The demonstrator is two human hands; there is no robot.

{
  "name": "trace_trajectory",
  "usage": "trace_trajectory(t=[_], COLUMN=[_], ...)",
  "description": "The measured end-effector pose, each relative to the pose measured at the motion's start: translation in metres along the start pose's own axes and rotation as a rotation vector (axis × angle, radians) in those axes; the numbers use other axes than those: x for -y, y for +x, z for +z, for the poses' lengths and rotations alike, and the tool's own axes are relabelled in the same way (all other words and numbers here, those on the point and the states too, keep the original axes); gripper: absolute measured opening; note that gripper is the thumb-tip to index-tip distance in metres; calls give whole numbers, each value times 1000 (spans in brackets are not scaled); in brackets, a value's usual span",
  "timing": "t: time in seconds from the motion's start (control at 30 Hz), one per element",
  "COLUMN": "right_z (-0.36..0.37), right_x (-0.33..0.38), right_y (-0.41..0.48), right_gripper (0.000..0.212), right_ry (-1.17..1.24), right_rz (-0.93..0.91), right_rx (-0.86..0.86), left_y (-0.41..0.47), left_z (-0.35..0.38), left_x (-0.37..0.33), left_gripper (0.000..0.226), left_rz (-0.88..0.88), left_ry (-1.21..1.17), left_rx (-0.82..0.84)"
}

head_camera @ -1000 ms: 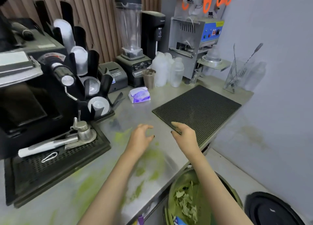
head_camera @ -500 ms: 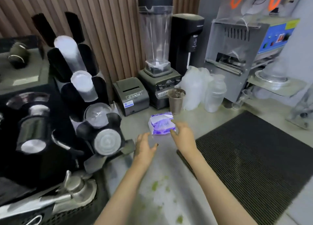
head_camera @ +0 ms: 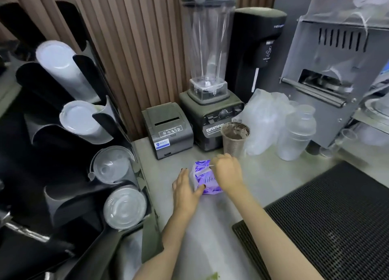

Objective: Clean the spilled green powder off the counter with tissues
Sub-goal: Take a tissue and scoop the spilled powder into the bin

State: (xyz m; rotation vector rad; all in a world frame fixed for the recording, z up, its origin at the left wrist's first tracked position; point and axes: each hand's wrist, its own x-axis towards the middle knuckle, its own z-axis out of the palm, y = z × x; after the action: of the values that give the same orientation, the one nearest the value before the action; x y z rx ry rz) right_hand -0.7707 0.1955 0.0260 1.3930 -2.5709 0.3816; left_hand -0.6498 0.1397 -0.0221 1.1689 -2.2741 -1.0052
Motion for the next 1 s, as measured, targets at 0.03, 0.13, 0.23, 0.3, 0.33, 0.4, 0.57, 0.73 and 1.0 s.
trace_trajectory(t=[0.03, 0.13, 0.23, 0.3, 0.33, 0.4, 0.57, 0.73, 1.0], right_z=[-2, -9, -21, -21, -20, -18, -33, -66, -133], right_x=[-3, -12, -13, -12, -12, -13, -15, -22, -29], right_y=[1, 1, -1, -1, -1, -2, -11, -10, -15], right_gripper=[17, 25, 20, 17, 17, 17, 16, 16, 16], right_ry=[64, 305, 501, 566, 568, 561, 684, 665, 875], right_rz=[-13, -36, -28, -27, -18, 1, 14, 7, 245], right_rx=[17, 96, 54, 60, 77, 105, 38, -122, -477], left_y=[2, 7, 11, 13, 14, 14, 13, 13, 14], left_z=[1, 3, 4, 6, 7, 8, 14, 16, 13], left_x=[2, 8, 11, 13, 14, 15, 15, 13, 4], left_gripper=[74, 79, 80, 75, 71, 64, 64, 66, 65], left_rz=[12, 73, 117, 101, 89, 62, 18, -10, -41], left_ry=[-7, -20, -1, 40, 73, 146, 254, 254, 274], left_rx=[-9, -2, 48, 81, 92, 112, 135, 114, 147])
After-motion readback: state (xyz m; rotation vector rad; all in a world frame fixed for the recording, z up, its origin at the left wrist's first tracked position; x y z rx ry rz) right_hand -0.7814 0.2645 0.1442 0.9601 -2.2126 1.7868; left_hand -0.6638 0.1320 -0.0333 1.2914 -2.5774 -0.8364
